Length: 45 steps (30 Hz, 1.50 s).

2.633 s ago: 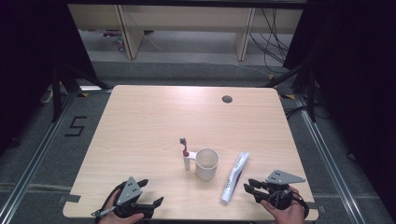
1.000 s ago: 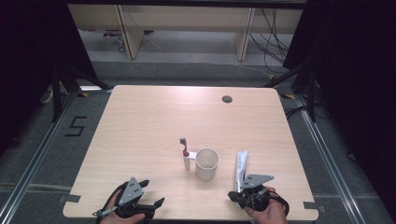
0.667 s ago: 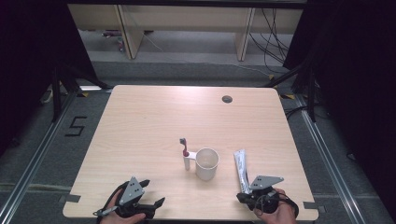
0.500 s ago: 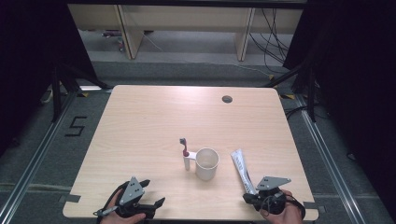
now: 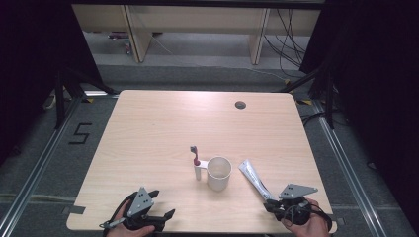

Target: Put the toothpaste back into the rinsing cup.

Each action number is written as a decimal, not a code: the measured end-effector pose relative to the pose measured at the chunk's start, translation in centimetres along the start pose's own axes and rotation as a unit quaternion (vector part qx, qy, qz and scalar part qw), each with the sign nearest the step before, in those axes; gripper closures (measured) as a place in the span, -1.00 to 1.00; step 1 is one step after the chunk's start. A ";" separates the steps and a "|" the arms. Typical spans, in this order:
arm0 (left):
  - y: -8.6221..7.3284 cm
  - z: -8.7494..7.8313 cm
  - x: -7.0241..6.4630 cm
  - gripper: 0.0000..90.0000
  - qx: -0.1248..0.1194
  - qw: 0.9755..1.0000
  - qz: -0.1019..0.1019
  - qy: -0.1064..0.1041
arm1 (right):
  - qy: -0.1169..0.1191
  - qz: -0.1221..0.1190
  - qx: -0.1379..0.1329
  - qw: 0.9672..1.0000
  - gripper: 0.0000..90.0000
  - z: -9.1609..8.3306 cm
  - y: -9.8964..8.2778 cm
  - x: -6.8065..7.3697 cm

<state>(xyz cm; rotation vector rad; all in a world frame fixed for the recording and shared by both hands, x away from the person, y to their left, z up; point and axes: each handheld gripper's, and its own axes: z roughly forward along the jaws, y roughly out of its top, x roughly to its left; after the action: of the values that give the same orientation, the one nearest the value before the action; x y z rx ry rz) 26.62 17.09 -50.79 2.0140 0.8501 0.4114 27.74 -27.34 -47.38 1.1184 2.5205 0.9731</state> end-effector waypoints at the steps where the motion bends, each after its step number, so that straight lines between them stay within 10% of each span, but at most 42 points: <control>1: 0.0 0.0 0.0 -0.61 0.000 1.000 0.000 -0.001 | -0.004 -0.003 0.012 1.000 0.59 -0.1 0.4 0.0; 11: 0.0 0.1 -0.1 -0.61 -0.003 1.000 -0.005 -0.001 | -0.048 0.001 0.049 0.998 0.18 1.8 2.5 -0.8; 45: 0.0 0.3 -0.1 -0.61 -0.004 1.000 -0.004 -0.004 | -0.066 0.013 0.141 0.988 0.41 5.3 5.6 -2.6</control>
<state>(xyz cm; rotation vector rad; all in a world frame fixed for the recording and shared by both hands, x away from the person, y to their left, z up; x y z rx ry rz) 26.66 16.86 -50.95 2.0021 0.8507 0.4020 35.04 -23.89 -47.90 1.2476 2.5953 0.5368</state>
